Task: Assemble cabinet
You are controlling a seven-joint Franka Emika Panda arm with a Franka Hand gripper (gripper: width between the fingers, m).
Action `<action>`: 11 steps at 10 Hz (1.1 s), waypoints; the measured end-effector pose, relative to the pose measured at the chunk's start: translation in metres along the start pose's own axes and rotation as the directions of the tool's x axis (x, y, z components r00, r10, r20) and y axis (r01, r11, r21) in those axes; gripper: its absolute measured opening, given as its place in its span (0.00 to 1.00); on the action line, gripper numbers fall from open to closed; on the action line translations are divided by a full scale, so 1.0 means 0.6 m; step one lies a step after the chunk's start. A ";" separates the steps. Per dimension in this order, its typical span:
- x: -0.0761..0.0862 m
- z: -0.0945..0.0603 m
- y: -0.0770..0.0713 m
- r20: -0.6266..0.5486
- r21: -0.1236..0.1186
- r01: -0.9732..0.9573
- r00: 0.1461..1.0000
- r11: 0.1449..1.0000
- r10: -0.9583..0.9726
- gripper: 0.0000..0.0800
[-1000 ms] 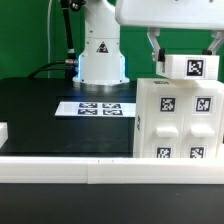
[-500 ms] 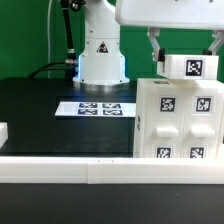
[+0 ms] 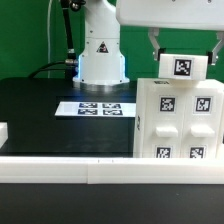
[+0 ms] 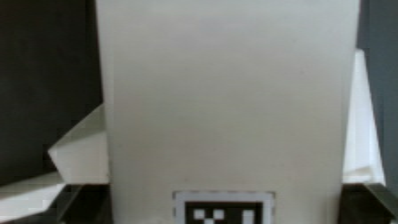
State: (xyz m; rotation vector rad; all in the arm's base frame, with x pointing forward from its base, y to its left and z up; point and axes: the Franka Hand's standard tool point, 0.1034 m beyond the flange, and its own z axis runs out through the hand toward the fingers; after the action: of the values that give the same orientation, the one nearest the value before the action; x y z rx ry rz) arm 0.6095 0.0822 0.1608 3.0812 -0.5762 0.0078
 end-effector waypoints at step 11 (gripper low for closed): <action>0.003 0.001 -0.015 0.007 0.051 -0.747 0.664 0.663 0.748 0.69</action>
Offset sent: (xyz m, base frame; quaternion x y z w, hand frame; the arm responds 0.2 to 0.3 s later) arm -0.0062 -0.0011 -0.0080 0.0066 0.0029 0.1987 0.9800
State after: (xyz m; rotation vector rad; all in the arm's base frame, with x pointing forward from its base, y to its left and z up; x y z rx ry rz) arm 0.6146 0.0901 0.1600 2.6138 -1.8160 0.0495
